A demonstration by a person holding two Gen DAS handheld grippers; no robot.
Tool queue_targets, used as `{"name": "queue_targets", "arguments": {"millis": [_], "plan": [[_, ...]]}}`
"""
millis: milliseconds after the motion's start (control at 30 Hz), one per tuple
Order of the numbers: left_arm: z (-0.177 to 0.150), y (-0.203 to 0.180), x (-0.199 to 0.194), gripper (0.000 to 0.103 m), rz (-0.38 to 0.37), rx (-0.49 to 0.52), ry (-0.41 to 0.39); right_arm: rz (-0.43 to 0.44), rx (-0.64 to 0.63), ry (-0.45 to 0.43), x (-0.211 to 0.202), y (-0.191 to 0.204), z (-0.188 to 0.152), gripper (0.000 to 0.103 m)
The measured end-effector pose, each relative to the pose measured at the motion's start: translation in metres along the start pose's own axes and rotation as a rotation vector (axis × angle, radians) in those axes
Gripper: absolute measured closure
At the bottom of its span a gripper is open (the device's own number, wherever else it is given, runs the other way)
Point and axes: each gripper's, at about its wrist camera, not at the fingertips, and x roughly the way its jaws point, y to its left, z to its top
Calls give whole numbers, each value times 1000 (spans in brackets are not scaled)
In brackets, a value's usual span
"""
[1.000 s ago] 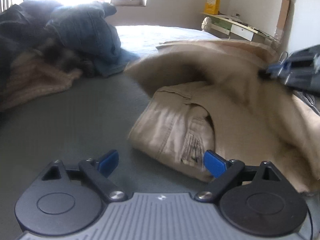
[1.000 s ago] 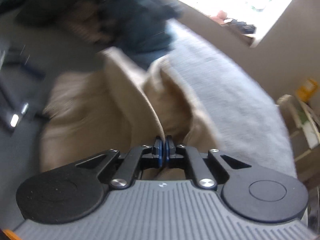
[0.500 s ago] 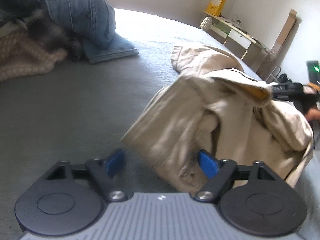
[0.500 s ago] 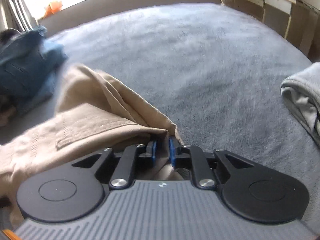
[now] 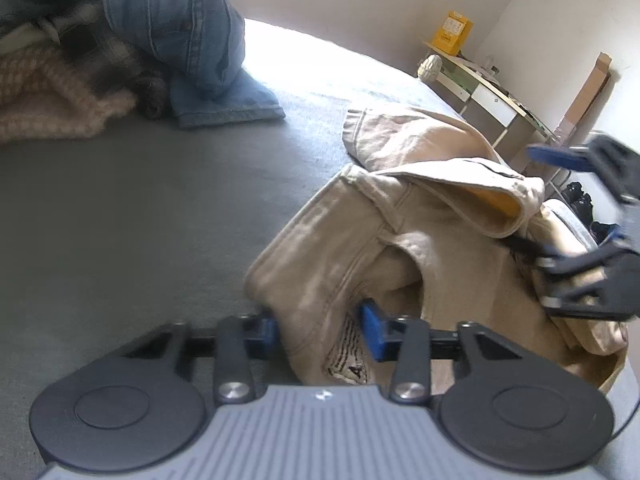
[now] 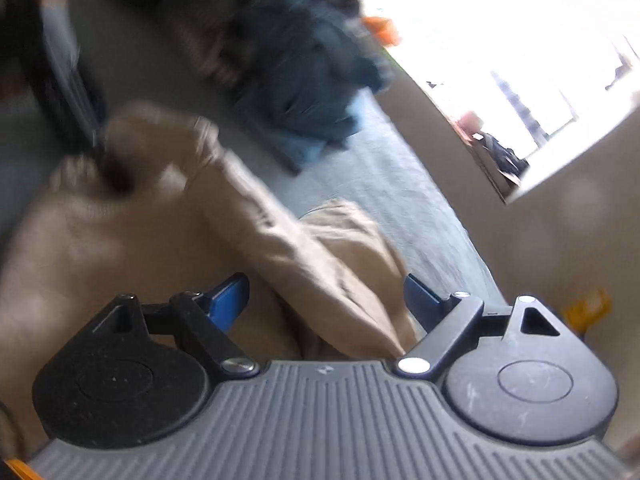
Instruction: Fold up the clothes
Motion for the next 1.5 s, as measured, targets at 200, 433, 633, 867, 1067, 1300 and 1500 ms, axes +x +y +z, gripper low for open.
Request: {"name": "queue_targets", "arguments": {"millis": [200,433,633,867,1067,1300,1500], "plan": [[3,-1,-31,92,-3,-5,-80,42,341,25,26,-56,11,93],[5,-2,-81,93,-12,33,-195,-24,831,-67,-35,-127,-2,96],[-3,6,-128,93,-8,47,-262,-77,998,-224,-97,-149,-2,97],[-25,2,-209,93,-53,142,-378,-118,981,-364,-168,-135,22,98],[12,-12,-272,93,-117,157,-552,-210,986,-510,-232,-163,44,99],[67,-34,-351,93,-244,173,-782,-344,876,-740,-329,-203,82,99],[71,-39,-415,93,-319,196,-883,-367,728,-931,-400,-222,111,99]]}}
